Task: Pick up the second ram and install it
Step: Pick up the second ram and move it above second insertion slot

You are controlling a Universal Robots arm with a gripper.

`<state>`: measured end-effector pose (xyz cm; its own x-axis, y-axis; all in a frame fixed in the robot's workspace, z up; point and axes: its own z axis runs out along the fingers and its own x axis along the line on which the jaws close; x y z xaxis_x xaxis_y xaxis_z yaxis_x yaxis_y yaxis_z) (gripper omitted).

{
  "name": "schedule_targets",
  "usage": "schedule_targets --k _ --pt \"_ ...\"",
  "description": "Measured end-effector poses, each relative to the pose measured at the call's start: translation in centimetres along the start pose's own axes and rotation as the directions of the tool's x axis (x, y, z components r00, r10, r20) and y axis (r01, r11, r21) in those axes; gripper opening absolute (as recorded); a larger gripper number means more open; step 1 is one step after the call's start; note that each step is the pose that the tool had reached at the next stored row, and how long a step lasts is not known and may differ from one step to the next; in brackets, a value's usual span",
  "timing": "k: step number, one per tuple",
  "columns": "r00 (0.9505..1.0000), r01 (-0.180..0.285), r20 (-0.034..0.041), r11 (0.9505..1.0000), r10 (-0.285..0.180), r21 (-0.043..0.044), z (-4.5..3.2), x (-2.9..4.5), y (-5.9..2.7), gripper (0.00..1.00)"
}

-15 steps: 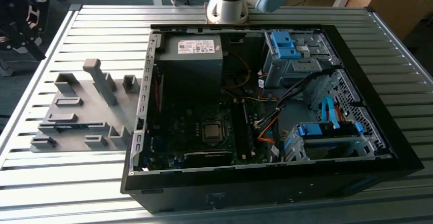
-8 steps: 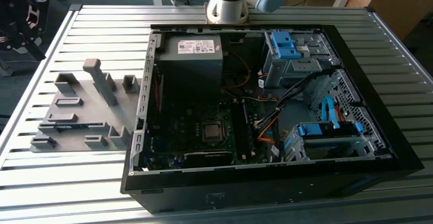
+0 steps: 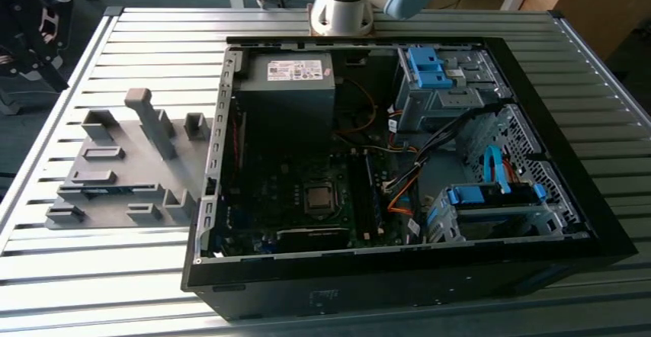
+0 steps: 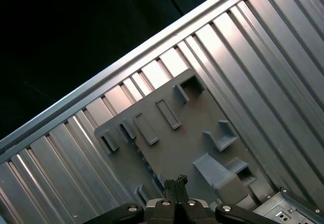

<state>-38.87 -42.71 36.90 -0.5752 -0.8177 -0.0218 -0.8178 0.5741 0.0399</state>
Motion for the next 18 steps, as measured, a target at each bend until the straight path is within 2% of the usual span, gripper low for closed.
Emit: schedule_targets --k 6,14,16,18 --pt "0.9976 0.070 -0.0027 0.9976 -0.070 -0.0016 0.02 0.02 -0.02 0.11" --pt "0.9913 0.132 -0.0049 0.9913 -0.132 -0.0032 0.02 0.08 -0.06 0.11" --pt "0.9885 0.151 -0.0057 0.9885 -0.151 -0.0037 0.02 0.10 -0.07 0.11" --pt "0.9835 0.181 -0.0066 0.9835 -0.181 -0.0045 0.04 0.10 -0.07 0.11"
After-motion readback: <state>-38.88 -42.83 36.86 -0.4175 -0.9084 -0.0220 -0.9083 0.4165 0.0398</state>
